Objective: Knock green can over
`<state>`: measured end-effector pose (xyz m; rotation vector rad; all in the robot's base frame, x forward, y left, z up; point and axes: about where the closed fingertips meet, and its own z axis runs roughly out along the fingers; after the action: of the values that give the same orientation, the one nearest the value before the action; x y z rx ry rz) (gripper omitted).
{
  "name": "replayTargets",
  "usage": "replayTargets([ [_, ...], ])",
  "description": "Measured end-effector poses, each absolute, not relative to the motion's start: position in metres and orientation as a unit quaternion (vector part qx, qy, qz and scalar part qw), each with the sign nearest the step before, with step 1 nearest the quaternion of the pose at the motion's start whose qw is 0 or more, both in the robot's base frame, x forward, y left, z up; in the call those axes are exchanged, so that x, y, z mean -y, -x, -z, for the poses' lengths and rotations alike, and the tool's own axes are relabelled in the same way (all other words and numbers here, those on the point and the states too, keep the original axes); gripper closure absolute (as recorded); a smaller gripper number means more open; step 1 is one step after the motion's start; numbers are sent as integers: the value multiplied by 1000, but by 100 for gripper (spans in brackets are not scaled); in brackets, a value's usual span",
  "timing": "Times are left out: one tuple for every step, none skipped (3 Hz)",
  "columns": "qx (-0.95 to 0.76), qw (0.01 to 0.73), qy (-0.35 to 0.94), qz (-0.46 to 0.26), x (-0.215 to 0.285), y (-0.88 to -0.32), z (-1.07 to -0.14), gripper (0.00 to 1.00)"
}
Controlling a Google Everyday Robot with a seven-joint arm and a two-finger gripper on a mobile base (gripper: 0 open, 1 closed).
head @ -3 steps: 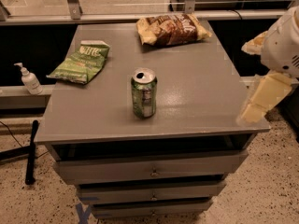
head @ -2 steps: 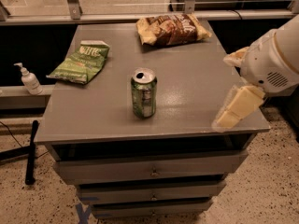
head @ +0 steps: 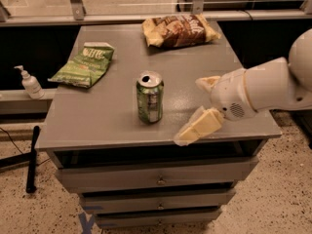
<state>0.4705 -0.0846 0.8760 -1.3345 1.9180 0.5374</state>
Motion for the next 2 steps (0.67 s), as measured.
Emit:
replayTargets([
  [-716, 415, 495, -265, 47, -481, -857, 0],
  [-677, 465, 482, -305, 8, -495, -855, 0],
])
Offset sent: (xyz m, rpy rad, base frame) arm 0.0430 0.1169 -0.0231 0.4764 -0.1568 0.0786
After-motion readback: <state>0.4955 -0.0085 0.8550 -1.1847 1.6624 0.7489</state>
